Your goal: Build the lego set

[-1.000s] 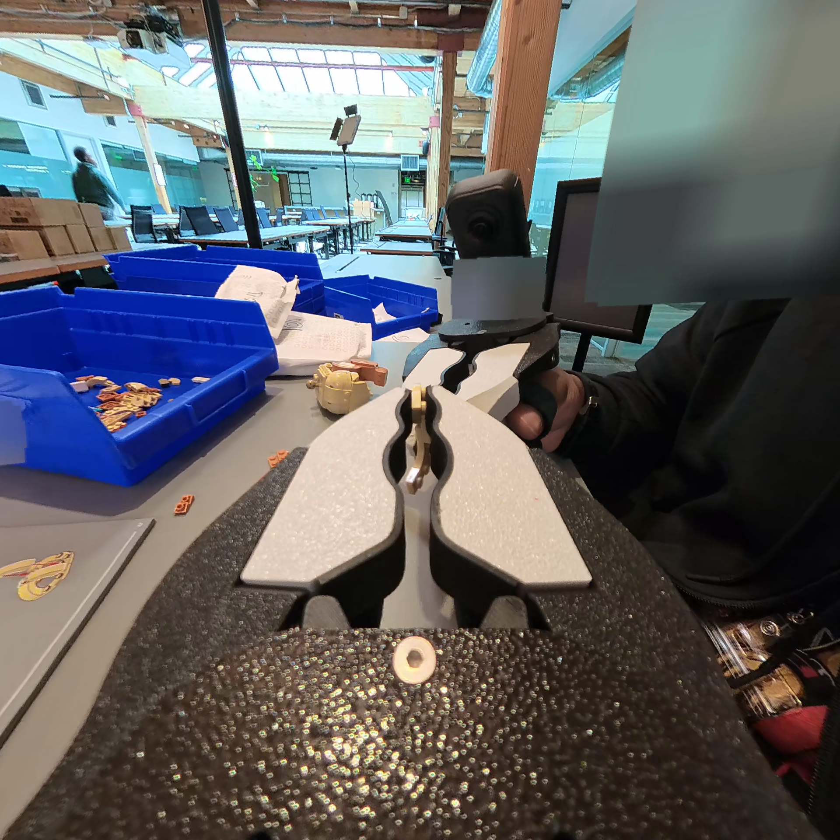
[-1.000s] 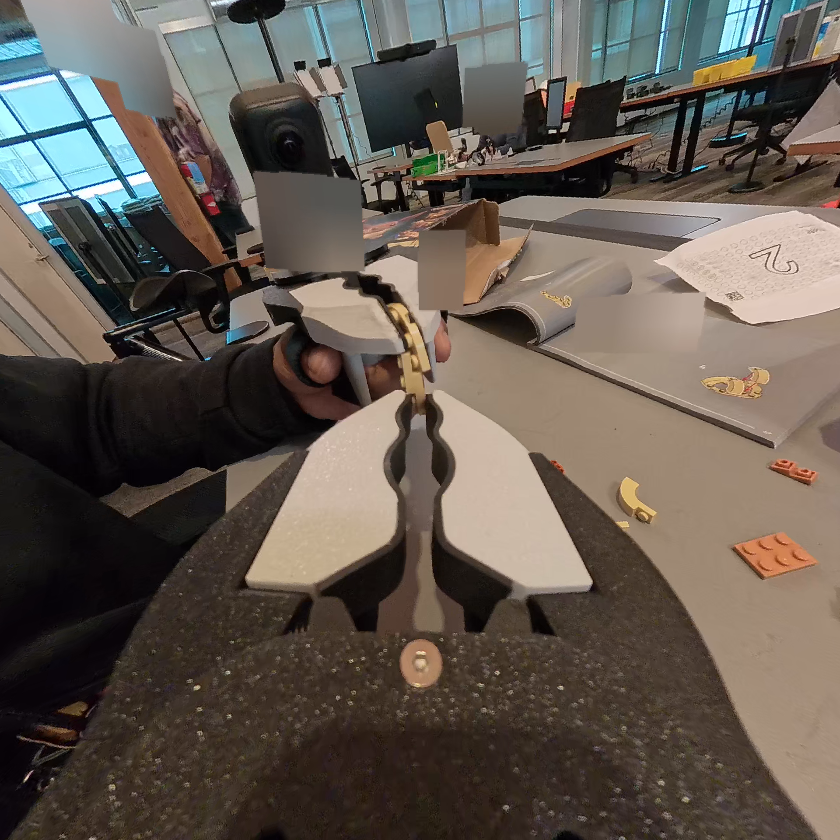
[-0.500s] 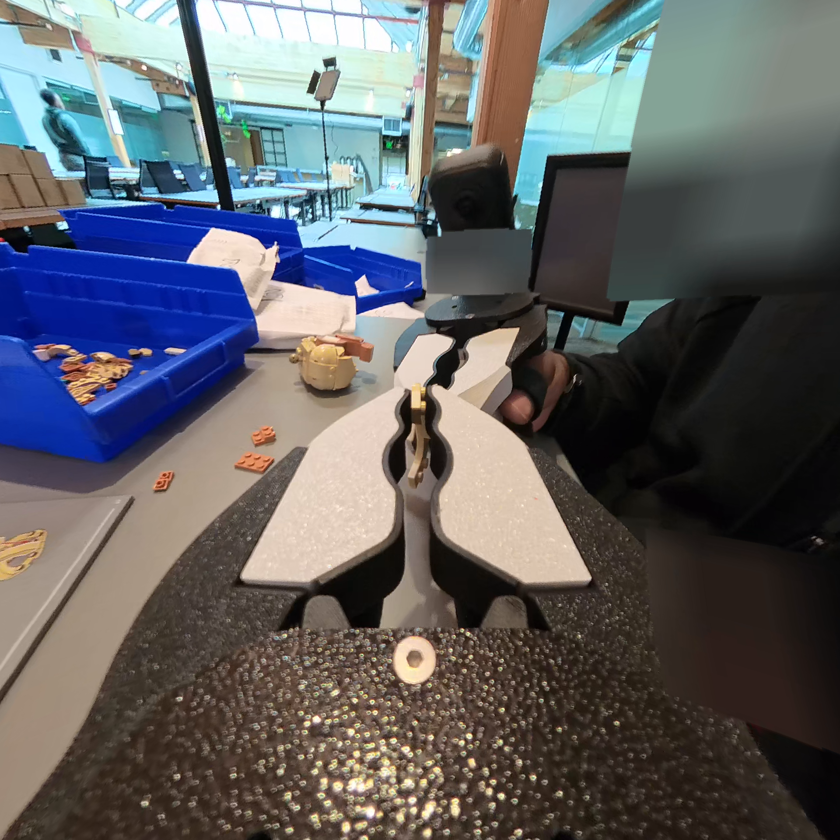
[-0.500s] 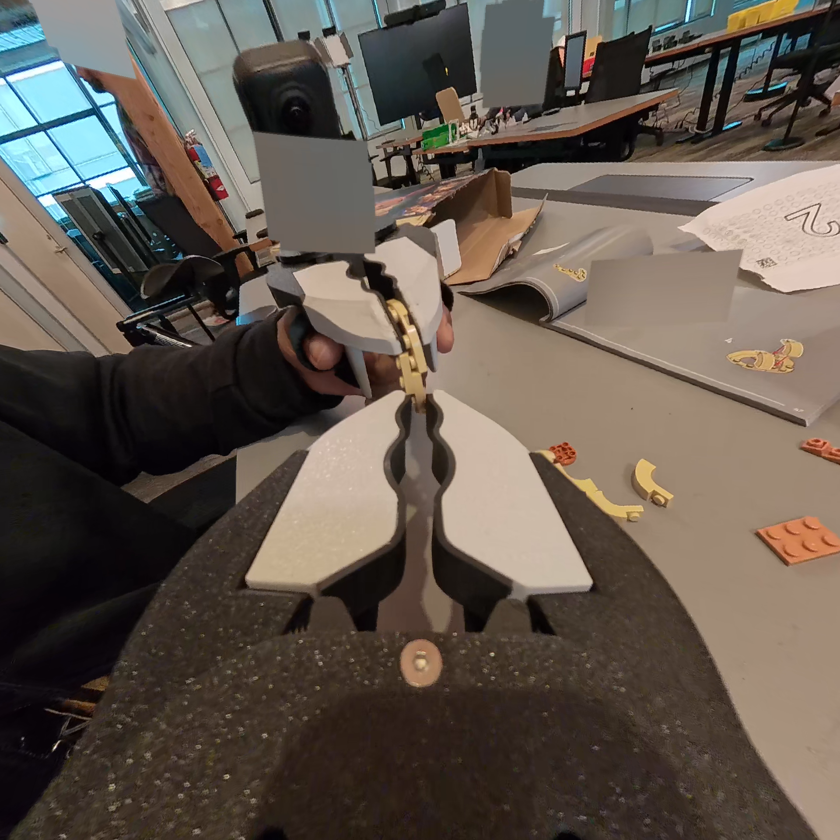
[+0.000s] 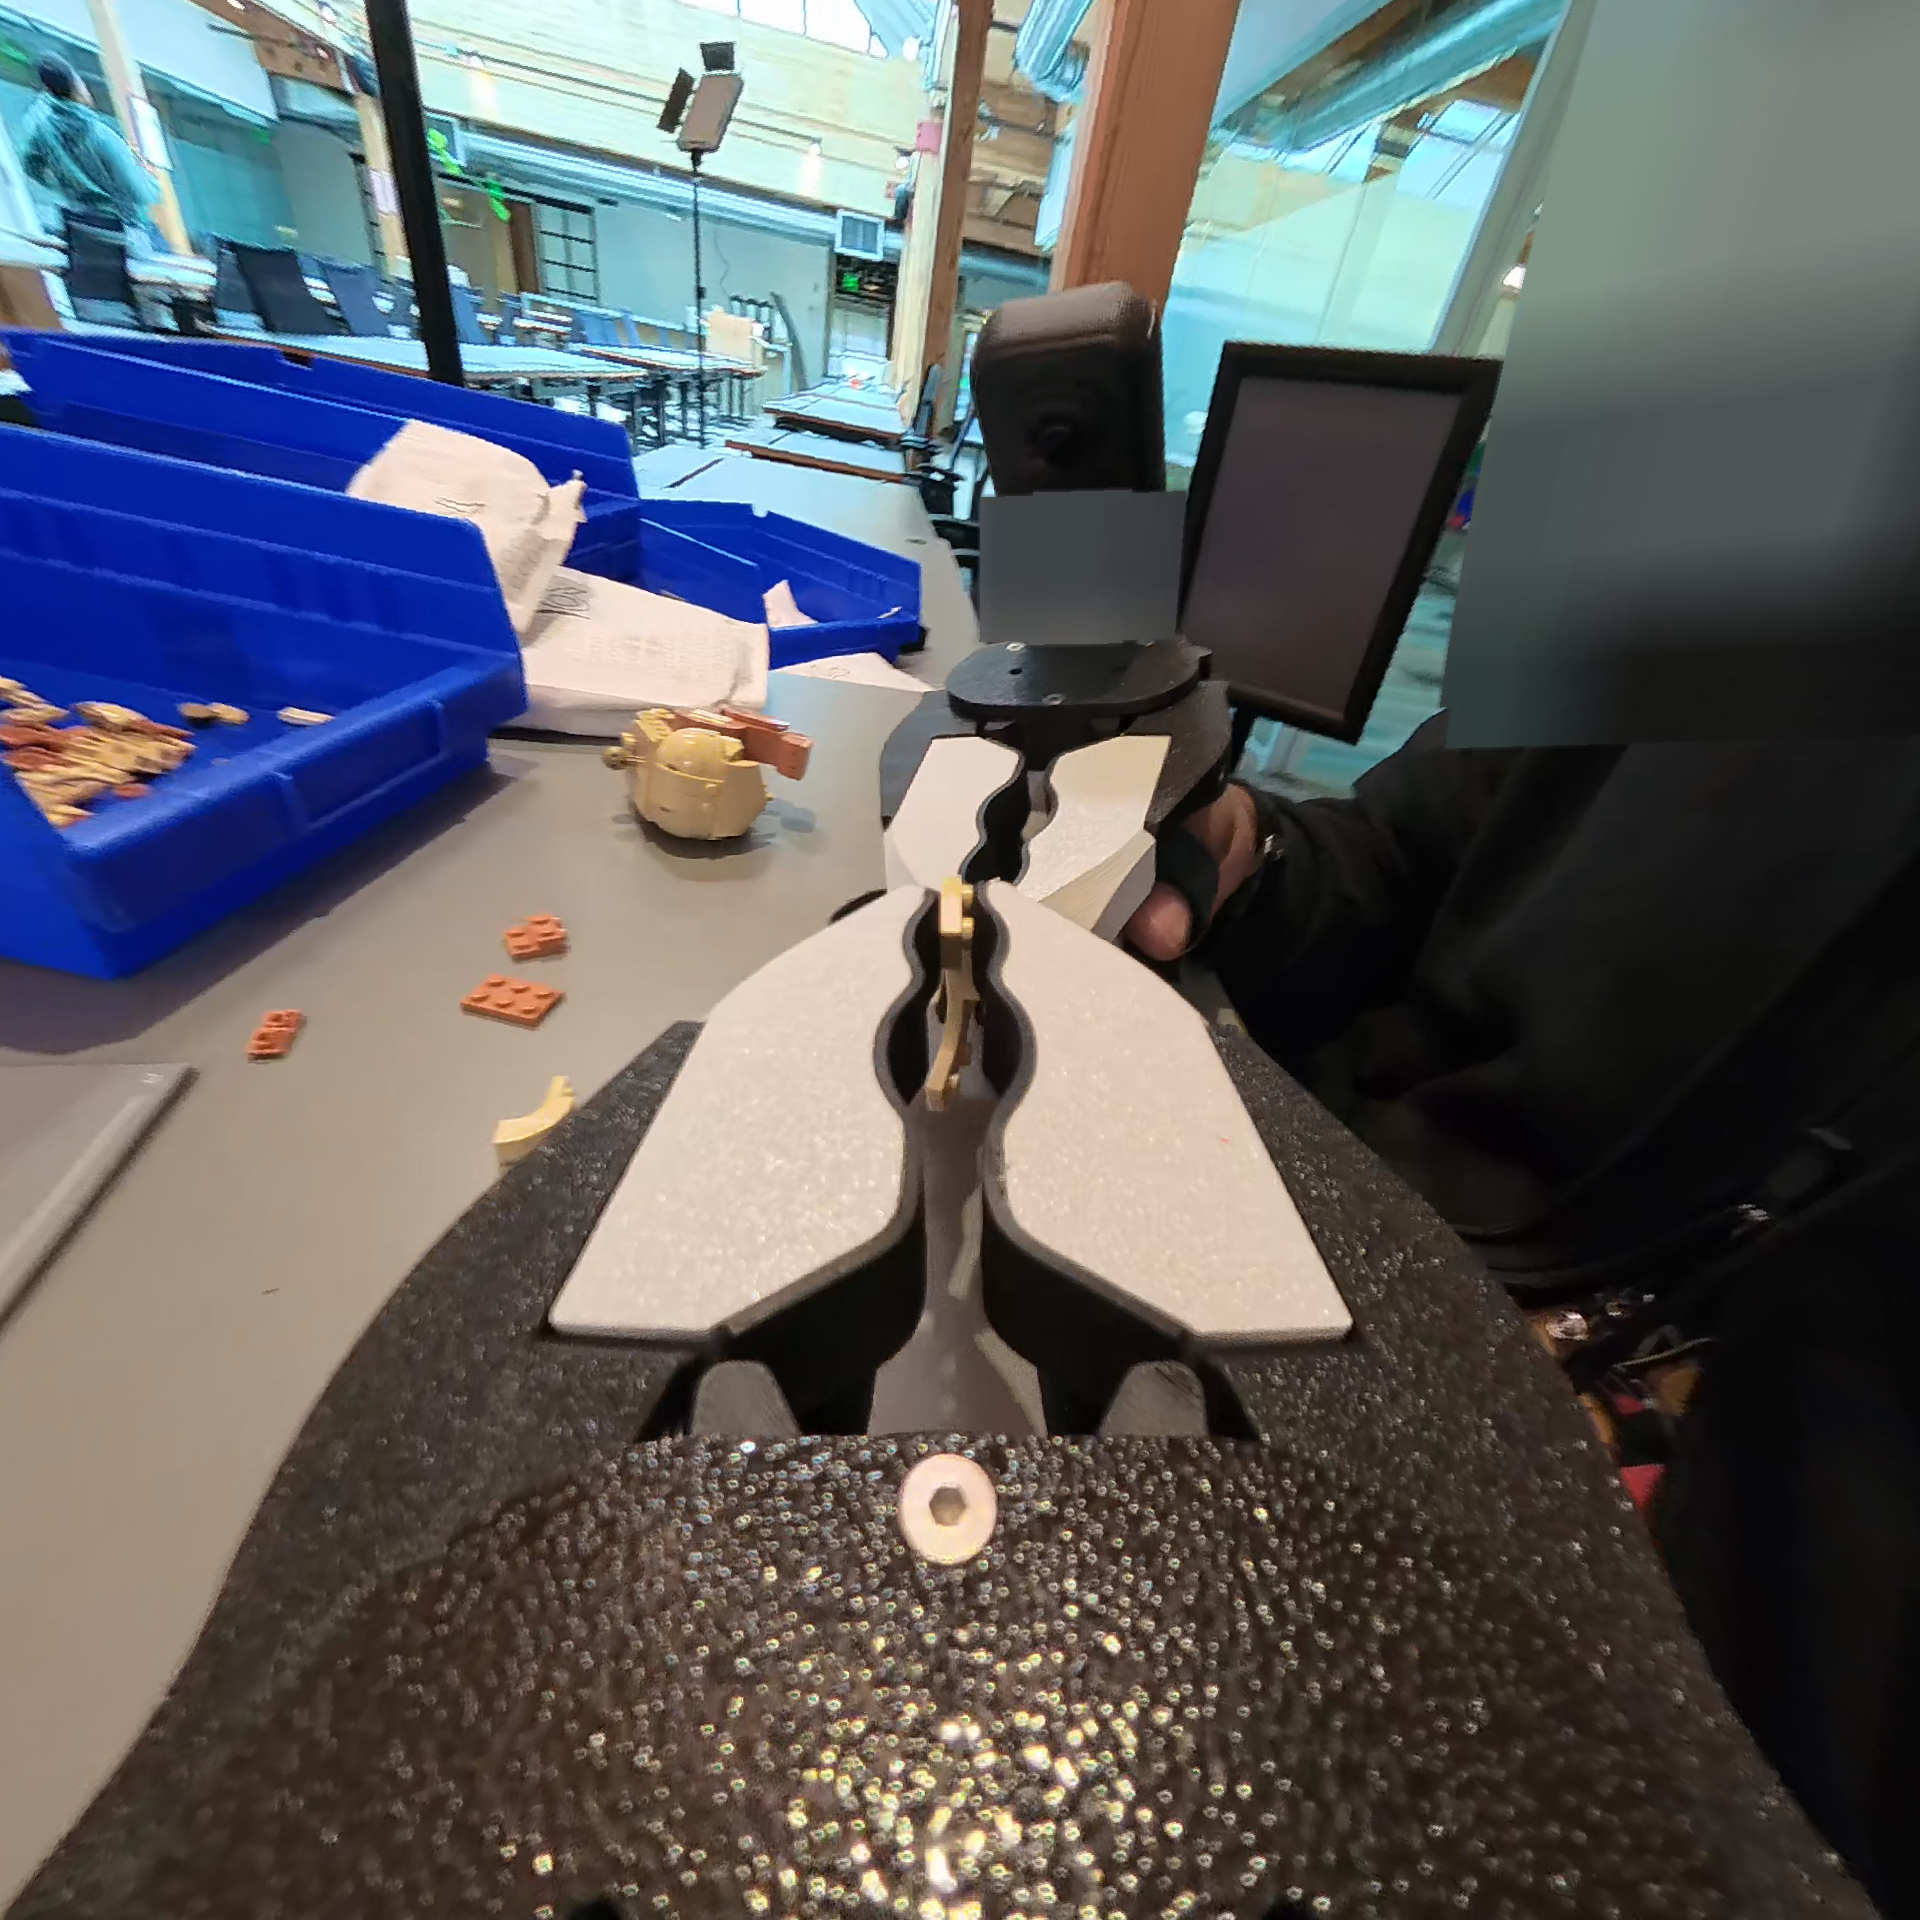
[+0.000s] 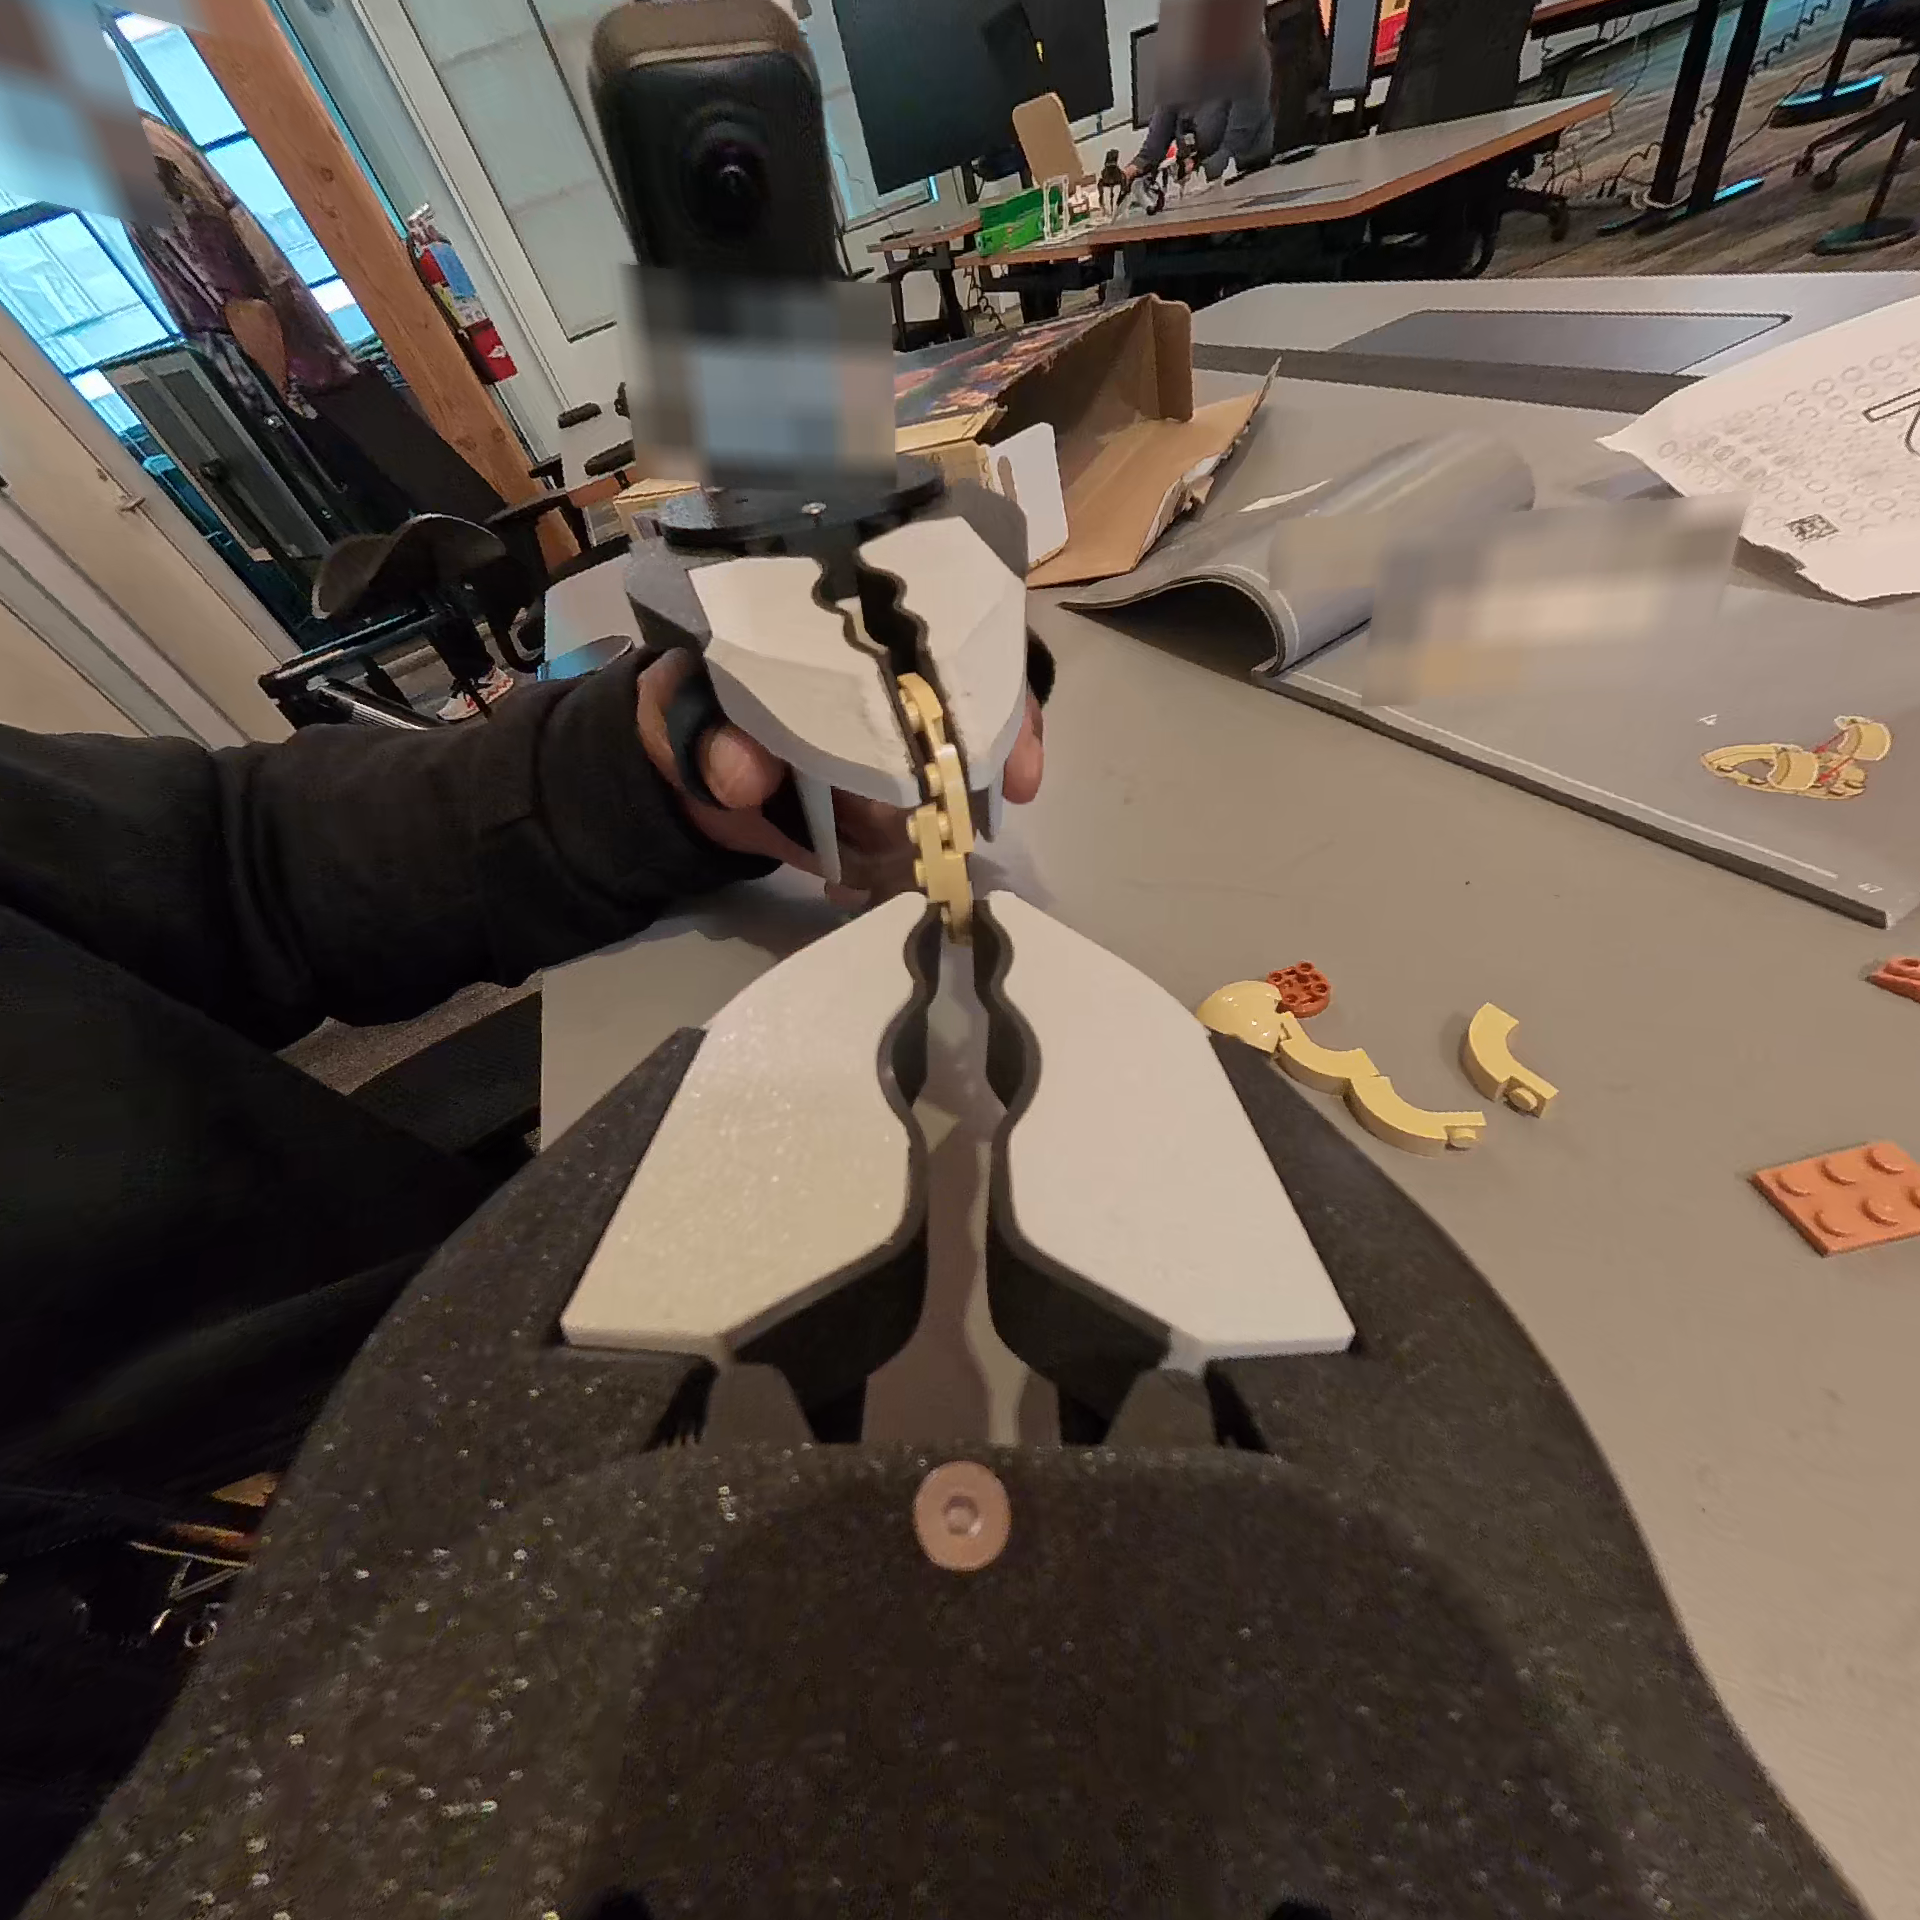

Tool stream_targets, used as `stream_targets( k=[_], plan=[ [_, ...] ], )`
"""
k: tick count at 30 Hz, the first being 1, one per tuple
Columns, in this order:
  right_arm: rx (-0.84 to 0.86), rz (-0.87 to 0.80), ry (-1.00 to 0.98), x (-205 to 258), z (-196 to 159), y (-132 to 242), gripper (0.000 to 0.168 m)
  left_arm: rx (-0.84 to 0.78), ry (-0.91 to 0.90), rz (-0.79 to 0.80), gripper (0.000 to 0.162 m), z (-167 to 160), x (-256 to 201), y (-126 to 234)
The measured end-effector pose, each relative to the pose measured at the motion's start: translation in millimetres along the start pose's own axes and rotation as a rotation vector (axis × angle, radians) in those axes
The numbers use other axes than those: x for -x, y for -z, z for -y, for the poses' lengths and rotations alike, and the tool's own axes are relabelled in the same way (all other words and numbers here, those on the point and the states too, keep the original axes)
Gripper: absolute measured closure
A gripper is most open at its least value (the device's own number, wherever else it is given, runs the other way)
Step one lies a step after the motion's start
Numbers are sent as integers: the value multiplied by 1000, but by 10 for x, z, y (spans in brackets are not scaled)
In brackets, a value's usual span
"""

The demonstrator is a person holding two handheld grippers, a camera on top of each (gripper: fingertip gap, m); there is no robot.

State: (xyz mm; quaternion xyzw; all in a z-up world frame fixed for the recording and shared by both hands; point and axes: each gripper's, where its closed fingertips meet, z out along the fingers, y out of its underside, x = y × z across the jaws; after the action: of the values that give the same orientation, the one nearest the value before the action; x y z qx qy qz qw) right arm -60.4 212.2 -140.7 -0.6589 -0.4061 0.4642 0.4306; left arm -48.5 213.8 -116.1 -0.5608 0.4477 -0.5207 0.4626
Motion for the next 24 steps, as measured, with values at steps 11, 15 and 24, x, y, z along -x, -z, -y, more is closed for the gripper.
stream_targets(
  k=[11,15,24],
  plan=[
    [-10,18,-19,7,11,13,163,18,-56,10,157,2,-12,-5],
    [-10,22,-21,14,10,11,163,33,-89,12,157,-4,-24,0],
    [-2,21,-17,24,-2,-1,163,59,-117,6,155,-29,-38,-4]
  ],
)
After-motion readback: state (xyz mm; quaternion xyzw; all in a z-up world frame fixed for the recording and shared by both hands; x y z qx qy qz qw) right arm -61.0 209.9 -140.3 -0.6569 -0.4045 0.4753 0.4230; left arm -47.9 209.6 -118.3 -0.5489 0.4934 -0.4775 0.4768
